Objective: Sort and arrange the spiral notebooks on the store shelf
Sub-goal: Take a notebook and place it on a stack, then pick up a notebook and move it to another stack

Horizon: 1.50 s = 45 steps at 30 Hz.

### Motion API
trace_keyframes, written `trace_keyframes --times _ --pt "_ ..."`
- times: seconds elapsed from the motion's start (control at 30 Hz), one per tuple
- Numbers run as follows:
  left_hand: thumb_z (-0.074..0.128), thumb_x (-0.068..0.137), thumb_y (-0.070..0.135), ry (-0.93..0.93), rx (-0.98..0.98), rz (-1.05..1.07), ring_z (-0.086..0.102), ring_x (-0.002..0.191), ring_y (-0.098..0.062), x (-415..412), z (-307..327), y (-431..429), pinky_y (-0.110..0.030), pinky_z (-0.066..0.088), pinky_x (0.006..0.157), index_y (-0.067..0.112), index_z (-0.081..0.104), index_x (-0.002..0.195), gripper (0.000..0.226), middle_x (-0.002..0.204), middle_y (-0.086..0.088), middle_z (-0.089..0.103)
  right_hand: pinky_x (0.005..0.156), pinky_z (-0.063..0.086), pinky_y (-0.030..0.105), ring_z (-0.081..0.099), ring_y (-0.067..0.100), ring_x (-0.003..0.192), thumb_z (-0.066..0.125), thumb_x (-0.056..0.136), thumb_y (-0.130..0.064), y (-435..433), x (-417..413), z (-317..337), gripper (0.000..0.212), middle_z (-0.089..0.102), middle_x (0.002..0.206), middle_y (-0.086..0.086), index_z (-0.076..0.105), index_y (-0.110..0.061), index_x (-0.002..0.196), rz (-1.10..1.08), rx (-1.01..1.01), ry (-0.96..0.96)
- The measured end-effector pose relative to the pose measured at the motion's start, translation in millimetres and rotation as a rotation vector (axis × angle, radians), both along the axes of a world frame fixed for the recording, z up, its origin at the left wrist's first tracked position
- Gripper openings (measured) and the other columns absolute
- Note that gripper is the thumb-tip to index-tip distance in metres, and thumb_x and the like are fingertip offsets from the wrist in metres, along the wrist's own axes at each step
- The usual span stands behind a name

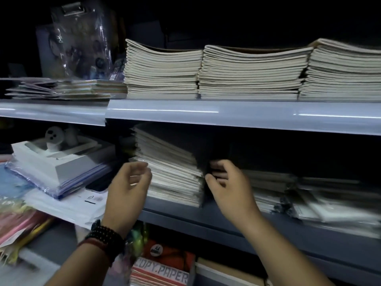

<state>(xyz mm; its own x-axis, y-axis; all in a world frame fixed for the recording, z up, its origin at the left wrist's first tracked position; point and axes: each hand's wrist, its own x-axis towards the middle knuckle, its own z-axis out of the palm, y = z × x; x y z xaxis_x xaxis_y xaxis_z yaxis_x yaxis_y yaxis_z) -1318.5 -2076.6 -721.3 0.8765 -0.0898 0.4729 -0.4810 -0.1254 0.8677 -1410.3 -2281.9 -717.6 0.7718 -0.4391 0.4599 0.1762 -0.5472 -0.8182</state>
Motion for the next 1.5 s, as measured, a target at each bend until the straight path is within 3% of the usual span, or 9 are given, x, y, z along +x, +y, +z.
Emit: trace_keyframes --times 0.23,0.43,0.63,0.77,0.83,0.97,1.13,1.3,1.5 --pt "0.071 0.090 0.027 -0.215 0.431 -0.130 0.057 0.108 0.001 -45.9 -40.6 -54.3 -0.030 0.049 0.093 0.037 0.062 0.110 0.023 0.111 0.024 0.062 0.093 0.041 0.014 0.045 -0.005 0.116 0.057 0.099 -0.032 -52.4 -90.9 -32.9 0.034 0.041 0.125 -0.028 0.051 -0.033 0.132 -0.140 -0.475 0.149" --pt "0.055 0.088 0.043 -0.433 0.663 -0.259 0.056 0.106 -0.009 -72.3 -53.7 -125.6 -0.033 0.047 0.093 0.032 0.063 0.114 0.030 0.111 0.018 0.058 0.087 0.049 0.026 0.050 0.002 0.110 0.056 0.099 -0.032 -106.7 -164.5 -51.9 0.029 0.039 0.123 -0.024 0.050 -0.033 0.128 -0.315 -0.526 0.267" --pt "0.051 0.088 0.045 -0.538 0.585 -0.409 0.056 0.103 -0.007 -120.2 -58.0 -206.9 -0.031 0.049 0.090 0.031 0.063 0.112 0.031 0.107 0.018 0.059 0.093 0.046 0.024 0.043 -0.003 0.117 0.056 0.100 -0.030 -146.7 -226.8 -60.2 0.032 0.037 0.127 -0.028 0.052 -0.035 0.131 -0.428 -0.509 0.270" --pt "0.055 0.092 0.043 -0.559 0.504 -0.496 0.053 0.093 -0.007 -152.0 -64.9 -249.3 -0.028 0.050 0.079 0.029 0.063 0.110 0.024 0.103 0.014 0.049 0.091 0.047 0.026 0.048 0.005 0.115 0.063 0.094 -0.022 -178.0 -255.8 -66.0 0.032 0.047 0.121 -0.018 0.057 -0.027 0.125 -0.554 -0.516 0.233" --pt "0.061 0.093 0.036 -0.563 0.451 -0.457 0.051 0.088 -0.012 -161.5 -67.7 -268.6 -0.032 0.050 0.073 0.023 0.065 0.107 0.020 0.099 0.009 0.042 0.091 0.043 0.022 0.049 0.008 0.115 0.066 0.092 -0.019 -191.4 -266.8 -70.5 0.032 0.049 0.119 -0.017 0.059 -0.025 0.123 -0.605 -0.509 0.238" --pt "0.060 0.092 0.034 -0.654 0.386 -0.303 0.051 0.090 -0.018 -172.0 -66.9 -296.1 -0.037 0.047 0.076 0.021 0.069 0.098 0.017 0.096 0.006 0.053 0.091 0.038 0.013 0.047 0.006 0.117 0.066 0.092 -0.018 -210.8 -279.0 -76.0 0.032 0.049 0.120 -0.016 0.060 -0.024 0.123 -0.641 -0.476 0.258" --pt "0.061 0.090 0.030 -0.754 0.411 -0.276 0.049 0.086 -0.019 -195.7 -69.5 -324.7 -0.033 0.034 0.074 0.022 0.068 0.092 0.011 0.091 0.006 0.057 0.095 0.046 0.027 0.049 0.009 0.116 0.065 0.092 -0.020 -232.0 -287.6 -79.6 0.029 0.050 0.118 -0.015 0.060 -0.023 0.120 -0.670 -0.484 0.245" --pt "0.054 0.094 0.028 -0.817 0.475 -0.537 0.056 0.091 -0.014 -216.0 -79.1 -347.8 -0.032 0.048 0.075 0.023 0.066 0.100 0.014 0.099 0.010 0.059 0.089 0.050 0.039 0.053 0.014 0.104 0.068 0.088 -0.019 -251.6 -289.0 -83.7 0.024 0.055 0.108 -0.009 0.066 -0.020 0.112 -0.705 -0.537 0.306" --pt "0.056 0.096 0.030 -0.671 0.574 -0.697 0.057 0.097 -0.007 -211.8 -91.3 -368.7 -0.033 0.057 0.077 0.022 0.060 0.120 0.025 0.120 0.013 0.047 0.088 0.045 0.039 0.051 0.014 0.098 0.075 0.082 -0.026 -264.8 -284.9 -81.5 0.020 0.050 0.101 -0.010 0.071 -0.023 0.102 -0.763 -0.582 0.316"
